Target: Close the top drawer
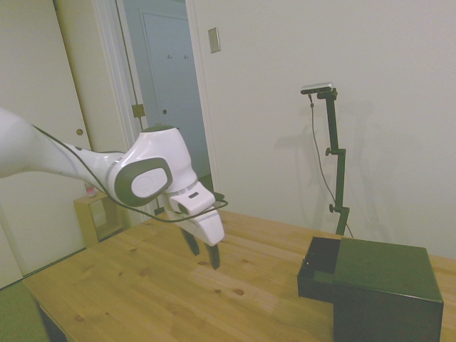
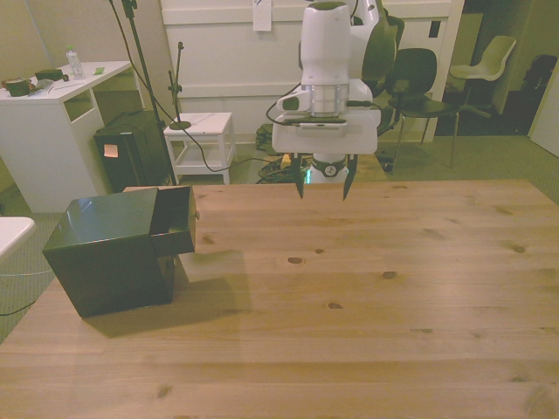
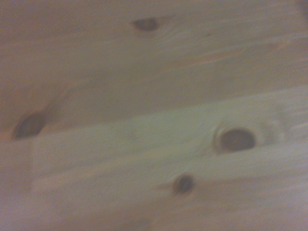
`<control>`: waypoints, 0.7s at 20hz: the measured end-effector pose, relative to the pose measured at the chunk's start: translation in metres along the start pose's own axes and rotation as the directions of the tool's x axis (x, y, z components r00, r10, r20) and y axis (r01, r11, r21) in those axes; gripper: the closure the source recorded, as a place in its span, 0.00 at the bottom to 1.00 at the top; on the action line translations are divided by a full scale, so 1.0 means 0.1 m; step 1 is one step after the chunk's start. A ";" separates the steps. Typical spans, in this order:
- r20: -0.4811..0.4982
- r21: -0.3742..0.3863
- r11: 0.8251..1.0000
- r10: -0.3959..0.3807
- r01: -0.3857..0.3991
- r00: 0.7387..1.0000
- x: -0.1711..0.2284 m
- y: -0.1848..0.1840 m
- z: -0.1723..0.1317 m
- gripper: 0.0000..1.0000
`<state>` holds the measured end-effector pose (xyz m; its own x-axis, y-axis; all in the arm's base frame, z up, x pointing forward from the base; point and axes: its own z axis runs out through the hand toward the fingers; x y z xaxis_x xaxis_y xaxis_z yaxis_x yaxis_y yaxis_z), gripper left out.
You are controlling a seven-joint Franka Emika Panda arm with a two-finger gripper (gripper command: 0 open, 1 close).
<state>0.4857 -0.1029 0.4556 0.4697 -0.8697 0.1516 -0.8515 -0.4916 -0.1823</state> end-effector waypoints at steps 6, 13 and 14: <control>-0.052 0.000 0.976 0.219 -0.219 0.974 0.77 0.07 0.07 1.00; -0.073 -0.001 0.933 0.360 -0.361 0.930 1.13 0.25 0.07 1.00; -0.074 -0.003 0.931 0.365 -0.366 0.928 1.16 0.26 0.06 1.00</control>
<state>0.5190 -0.2168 0.4626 0.1083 -0.9833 0.1460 -0.9649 -0.1393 -0.2226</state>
